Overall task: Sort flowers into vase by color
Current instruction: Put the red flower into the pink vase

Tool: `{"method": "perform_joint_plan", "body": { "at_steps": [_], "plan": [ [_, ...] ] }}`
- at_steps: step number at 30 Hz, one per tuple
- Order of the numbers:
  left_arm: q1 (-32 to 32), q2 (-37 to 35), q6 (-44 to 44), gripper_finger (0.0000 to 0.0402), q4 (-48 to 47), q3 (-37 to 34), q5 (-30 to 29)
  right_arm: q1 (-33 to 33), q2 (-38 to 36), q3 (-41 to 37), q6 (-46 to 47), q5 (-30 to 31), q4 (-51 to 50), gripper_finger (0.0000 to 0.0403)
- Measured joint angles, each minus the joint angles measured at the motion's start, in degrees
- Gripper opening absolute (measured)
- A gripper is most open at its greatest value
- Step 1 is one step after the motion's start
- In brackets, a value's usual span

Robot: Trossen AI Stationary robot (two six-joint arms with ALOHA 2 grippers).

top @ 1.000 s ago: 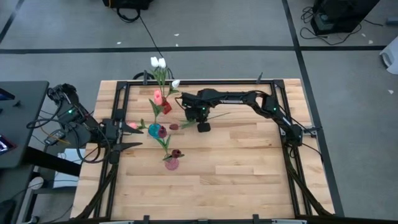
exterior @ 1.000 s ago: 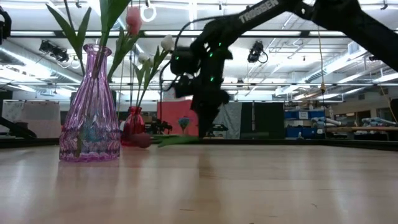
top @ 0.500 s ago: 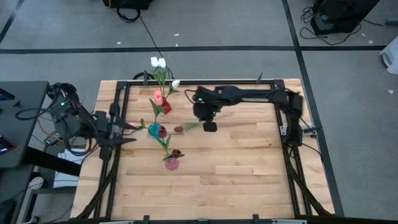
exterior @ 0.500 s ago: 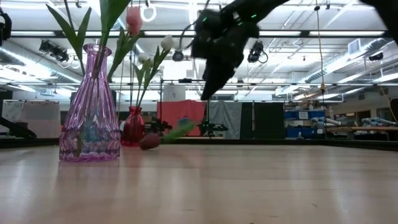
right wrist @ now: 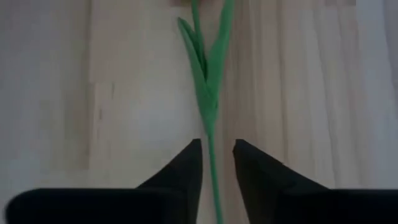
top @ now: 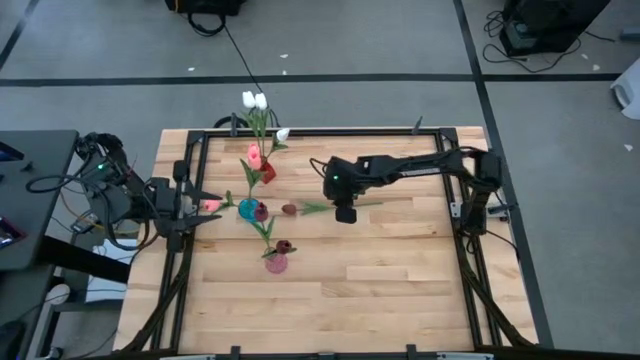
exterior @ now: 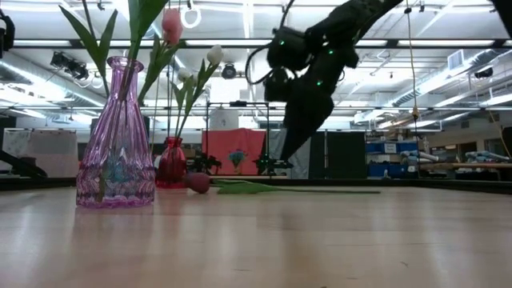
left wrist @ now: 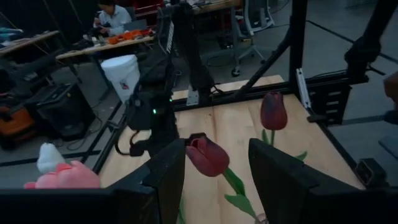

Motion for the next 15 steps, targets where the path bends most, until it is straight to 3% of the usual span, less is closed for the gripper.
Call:
{"method": "perform_joint_plan", "body": {
  "at_steps": [5, 15],
  "plan": [
    [0.01, 0.00, 0.26, 0.0183, -0.10, 0.00, -1.44, -0.03, 6.39, 5.52, -1.11, 1.89, -5.35, 0.0127],
    [0.01, -0.06, 0.26, 0.0183, -0.59, 2.34, -1.60, 1.34, 16.96, 16.18, -4.18, 2.82, -13.74, 0.0126]
  ]
}}
